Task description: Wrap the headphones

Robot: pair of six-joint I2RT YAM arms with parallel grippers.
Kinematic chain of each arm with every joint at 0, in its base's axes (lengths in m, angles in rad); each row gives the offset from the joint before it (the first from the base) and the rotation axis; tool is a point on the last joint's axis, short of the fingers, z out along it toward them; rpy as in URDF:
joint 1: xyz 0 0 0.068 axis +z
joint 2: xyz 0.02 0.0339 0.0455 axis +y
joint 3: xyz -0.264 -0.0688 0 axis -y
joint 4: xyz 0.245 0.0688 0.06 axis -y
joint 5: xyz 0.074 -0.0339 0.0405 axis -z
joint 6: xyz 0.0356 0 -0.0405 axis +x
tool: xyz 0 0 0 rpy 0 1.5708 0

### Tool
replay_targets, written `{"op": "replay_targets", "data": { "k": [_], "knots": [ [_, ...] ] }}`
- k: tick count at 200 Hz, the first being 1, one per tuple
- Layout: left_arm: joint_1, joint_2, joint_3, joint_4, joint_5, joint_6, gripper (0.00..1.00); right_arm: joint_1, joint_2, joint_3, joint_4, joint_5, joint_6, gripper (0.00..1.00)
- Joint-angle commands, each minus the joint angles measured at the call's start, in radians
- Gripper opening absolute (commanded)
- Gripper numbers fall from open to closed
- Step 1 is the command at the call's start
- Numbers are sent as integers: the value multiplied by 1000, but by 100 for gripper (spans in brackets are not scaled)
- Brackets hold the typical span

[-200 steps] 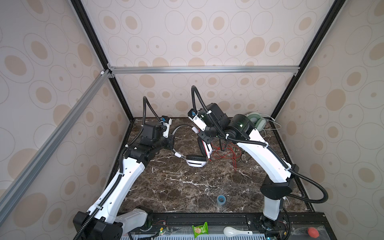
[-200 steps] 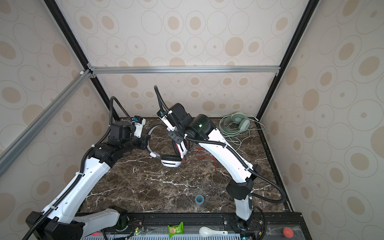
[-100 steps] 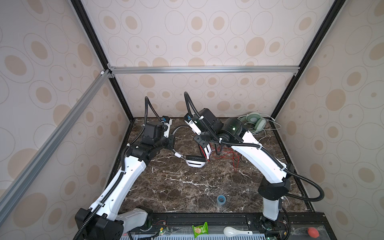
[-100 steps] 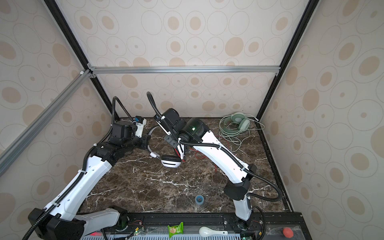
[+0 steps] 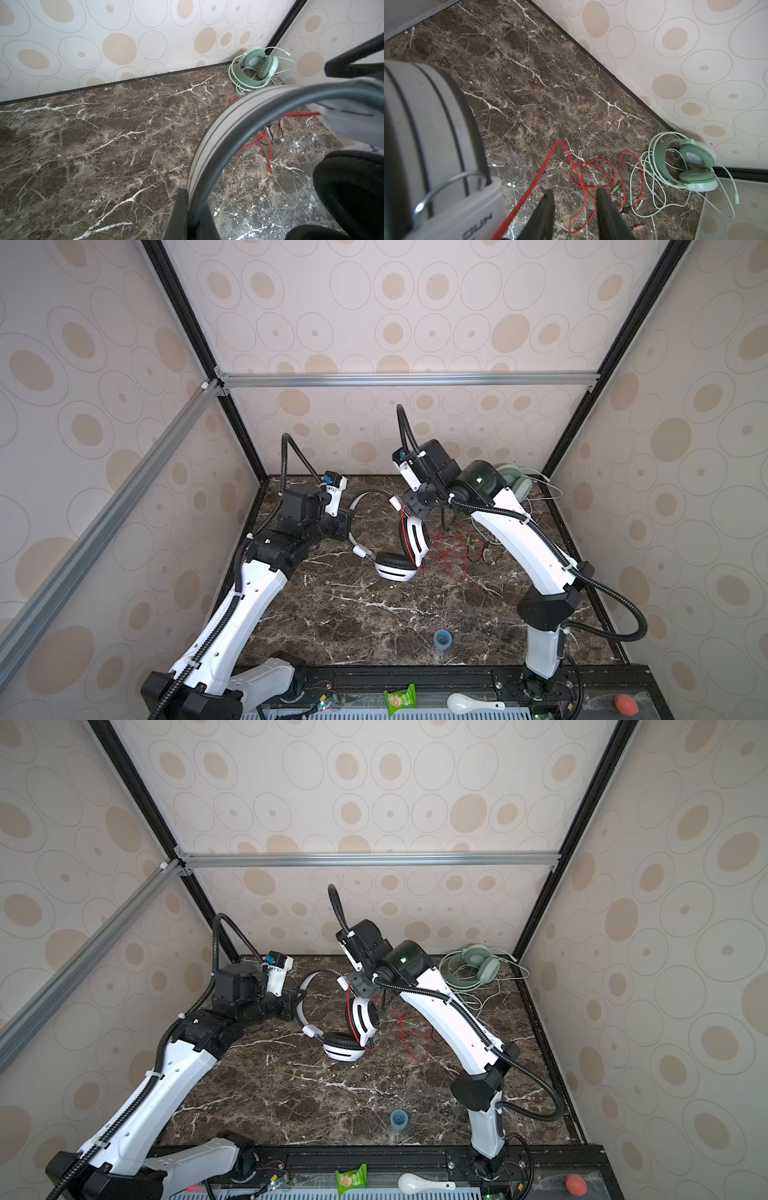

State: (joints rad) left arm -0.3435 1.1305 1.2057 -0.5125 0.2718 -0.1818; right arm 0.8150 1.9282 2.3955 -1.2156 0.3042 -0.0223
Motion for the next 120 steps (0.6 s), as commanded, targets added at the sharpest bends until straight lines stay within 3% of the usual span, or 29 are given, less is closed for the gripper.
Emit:
{"op": "replay_targets", "data": {
  "k": [1,27,77,93,120],
  "knots": [
    [-6,-26,15,78,65,-32,0,-21,-3,6,6,-43,26,39],
    [-6,-28,18,90,70,-51,0,-66,-50,-71,49,-111,65,43],
    [-6,-13,68,92,79,-125,0,-208,-199,-278,186,-280,132,68],
    [-6,-5,95,85,79,-156,0,-287,-285,-399,285,-385,155,80],
    [-6,-2,135,80,66,-196,0,-406,-505,-791,634,-625,168,83]
  ]
}}
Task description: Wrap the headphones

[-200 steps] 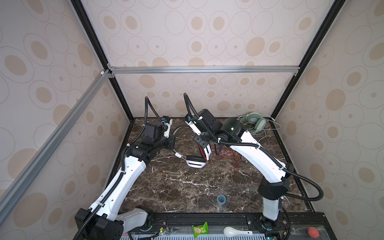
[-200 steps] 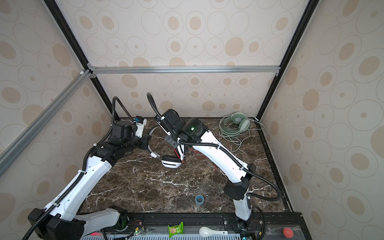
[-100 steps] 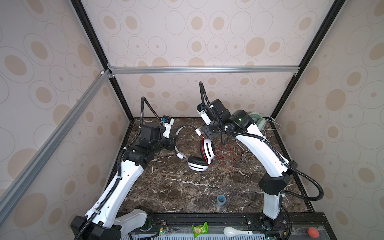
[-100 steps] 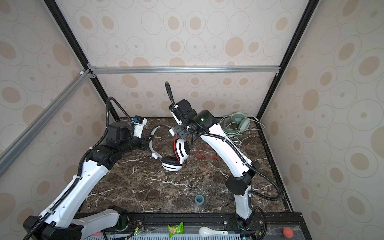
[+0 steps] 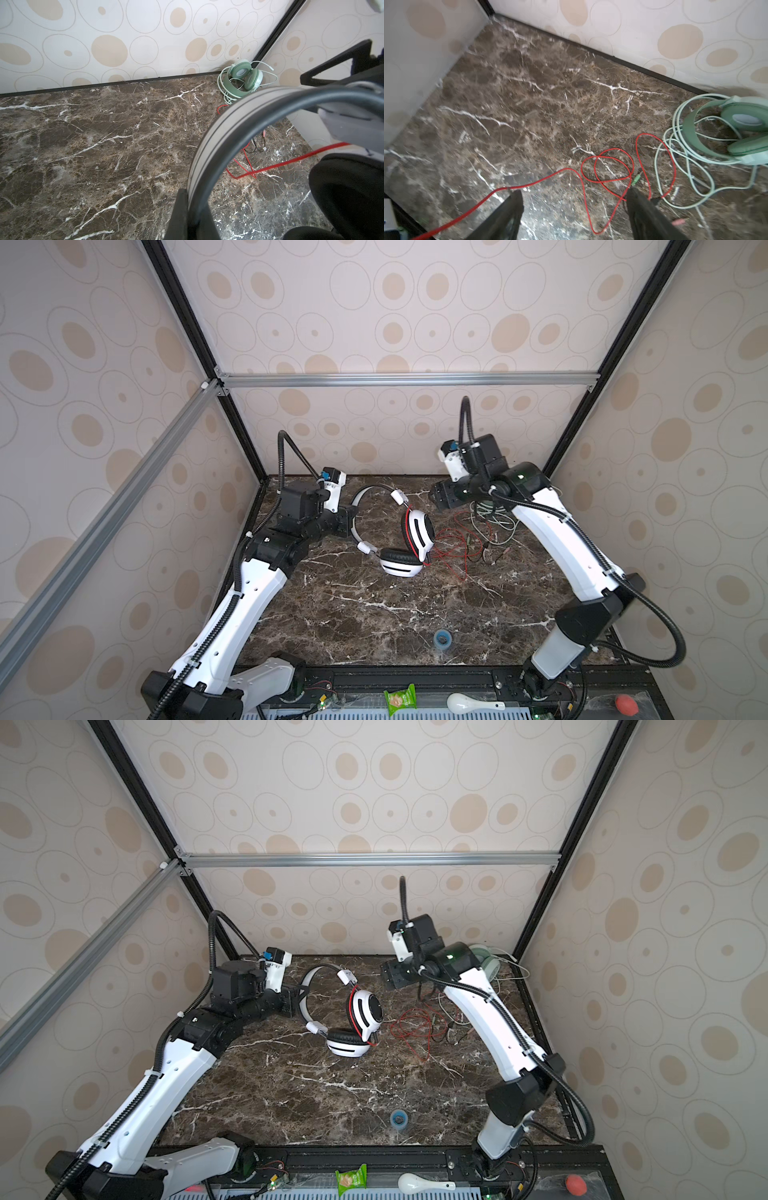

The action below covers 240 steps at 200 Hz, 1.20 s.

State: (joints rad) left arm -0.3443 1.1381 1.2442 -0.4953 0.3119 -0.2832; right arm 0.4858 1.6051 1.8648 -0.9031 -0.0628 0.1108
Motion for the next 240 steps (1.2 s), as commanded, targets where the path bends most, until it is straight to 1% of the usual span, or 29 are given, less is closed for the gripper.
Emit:
{"op": "replay_targets", "data": {
  "k": [1,8,13,26,38,50,60,71,106,130,160,170,199,217,240],
  "knots": [
    [-5,-8,100,62,25,-96,0,-79,-189,-275,339,-270,37,83],
    [-5,-4,114,57,19,-107,0,-100,-250,-396,458,-334,50,84],
    [-5,-1,130,52,12,-112,0,-109,-285,-470,530,-358,56,85],
    [-5,14,171,34,1,-122,0,-124,-335,-608,647,-423,63,85],
    [-5,31,210,18,-5,-134,0,-131,-352,-689,731,-499,67,82],
    [-5,45,240,12,-1,-146,0,-132,-367,-769,835,-577,69,82],
    [-5,53,267,7,-1,-160,0,-131,-380,-825,916,-592,92,83],
    [-5,62,293,2,-2,-172,0,-131,-384,-864,963,-595,106,83],
    [-5,87,359,-6,18,-200,0,-126,-323,-881,1003,-645,107,84],
    [-5,96,379,-21,18,-195,0,-125,-272,-866,1018,-626,89,84],
    [-5,104,390,-23,15,-197,0,-118,-182,-827,1040,-657,100,84],
    [-5,107,394,-19,13,-200,0,-111,-159,-825,1047,-648,105,83],
    [-5,121,407,-14,4,-200,0,-105,-151,-870,1107,-626,133,83],
    [-4,130,413,-12,2,-200,0,-92,-143,-878,1103,-633,138,83],
    [-4,141,416,2,-2,-214,0,-58,-114,-883,1077,-621,126,78]
  ]
}}
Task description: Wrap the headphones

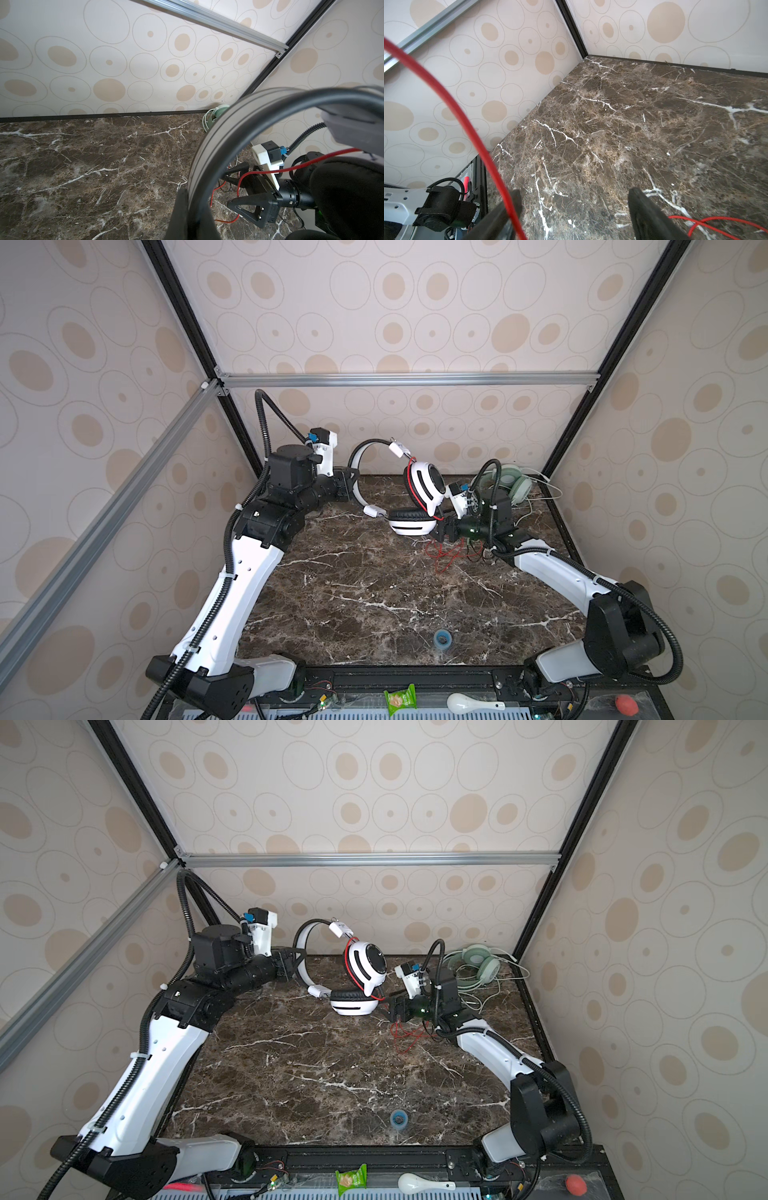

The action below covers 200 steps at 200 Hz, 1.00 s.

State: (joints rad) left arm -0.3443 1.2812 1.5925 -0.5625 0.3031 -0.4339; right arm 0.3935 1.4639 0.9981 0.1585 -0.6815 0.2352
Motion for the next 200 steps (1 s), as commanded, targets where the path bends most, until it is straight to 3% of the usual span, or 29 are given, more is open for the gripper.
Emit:
{"op": "replay_targets", "data": {
  "k": [1,67,118,165,200],
  "knots": [
    [-4,-3,67,71,7,-65,0,36,29,-16,15,-2,2,78],
    [14,-4,-1,179,-20,-185,0,67,53,-116,134,70,108,52],
    [32,-19,-82,254,-16,-282,0,95,69,-159,163,141,151,22],
    [37,-29,-122,254,-82,-334,0,199,7,-114,-58,278,39,1],
    [38,-39,-143,258,-186,-395,0,264,-98,-144,-167,409,22,0]
  ]
}}
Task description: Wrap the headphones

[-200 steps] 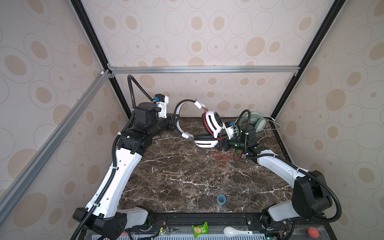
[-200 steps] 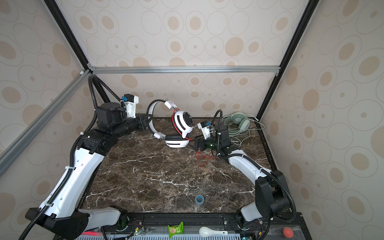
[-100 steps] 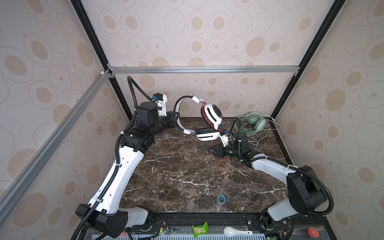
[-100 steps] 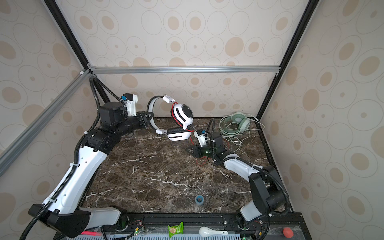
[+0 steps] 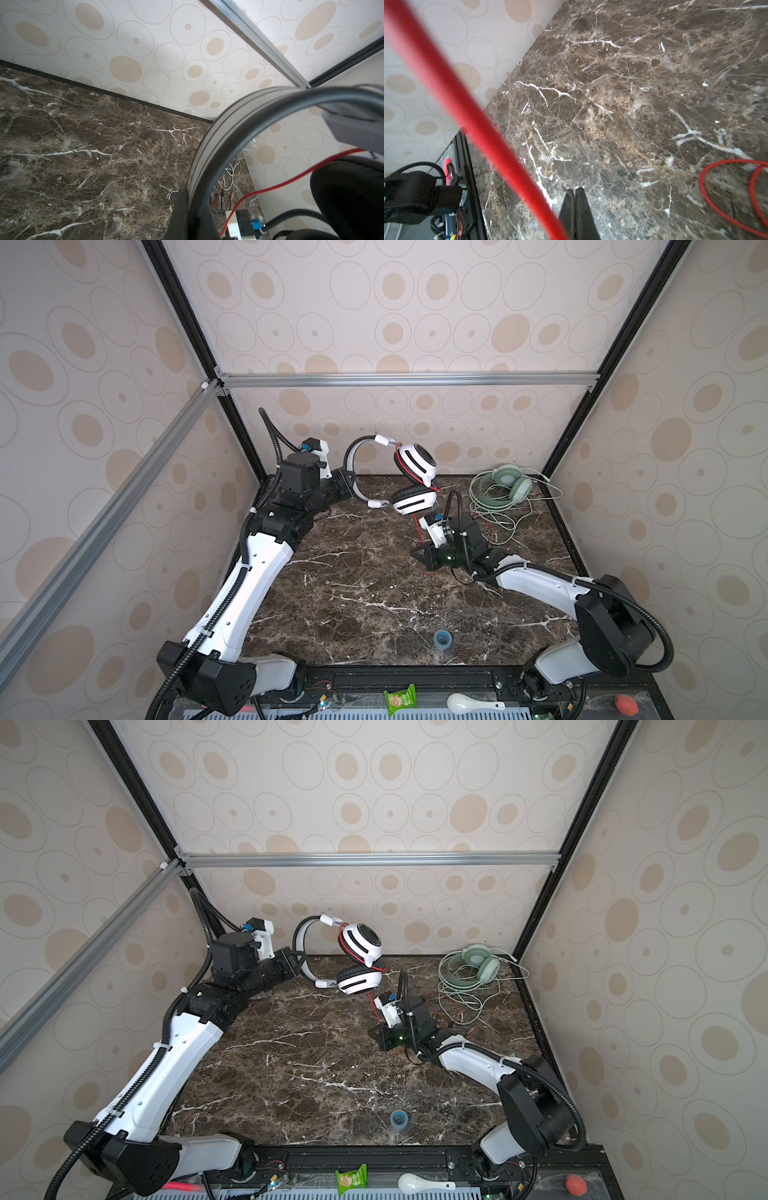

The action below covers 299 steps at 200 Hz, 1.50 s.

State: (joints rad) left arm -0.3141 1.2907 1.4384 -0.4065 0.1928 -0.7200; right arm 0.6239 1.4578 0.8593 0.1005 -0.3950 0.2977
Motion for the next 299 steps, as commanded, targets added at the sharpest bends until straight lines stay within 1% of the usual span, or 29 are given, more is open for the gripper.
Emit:
{"op": "replay_targets", "data": {
  "k": [1,21,40,63,89,128,153,200,219,255,273,299],
  "knots": [
    [7,-48,11,103,-79,-111,0,35,-95,-6,-113,126,-43,0],
    [8,-52,-12,125,-121,-154,0,90,-146,8,-205,206,-83,0],
    [10,-48,-30,131,-161,-183,0,164,-174,36,-289,302,-143,0],
    [15,-46,-69,183,-151,-232,0,231,-162,92,-378,391,-189,0],
    [15,-33,-76,195,-149,-256,0,307,-130,161,-443,463,-258,0],
    [14,-28,-78,170,-183,-231,0,395,-67,308,-537,515,-329,0],
    [11,-48,-96,144,-228,-184,0,432,-18,436,-628,545,-371,0],
    [2,-83,-148,73,-312,-84,0,436,54,657,-779,546,-369,0],
    [-4,-110,-172,27,-385,-9,0,436,98,767,-871,559,-366,0],
    [-10,-140,-202,-38,-462,149,0,435,172,937,-998,619,-396,0],
    [-14,-156,-218,-46,-477,233,0,435,223,1037,-1070,663,-435,0],
    [-16,-169,-223,-79,-466,376,0,434,308,1195,-1160,734,-478,0]
  ]
}}
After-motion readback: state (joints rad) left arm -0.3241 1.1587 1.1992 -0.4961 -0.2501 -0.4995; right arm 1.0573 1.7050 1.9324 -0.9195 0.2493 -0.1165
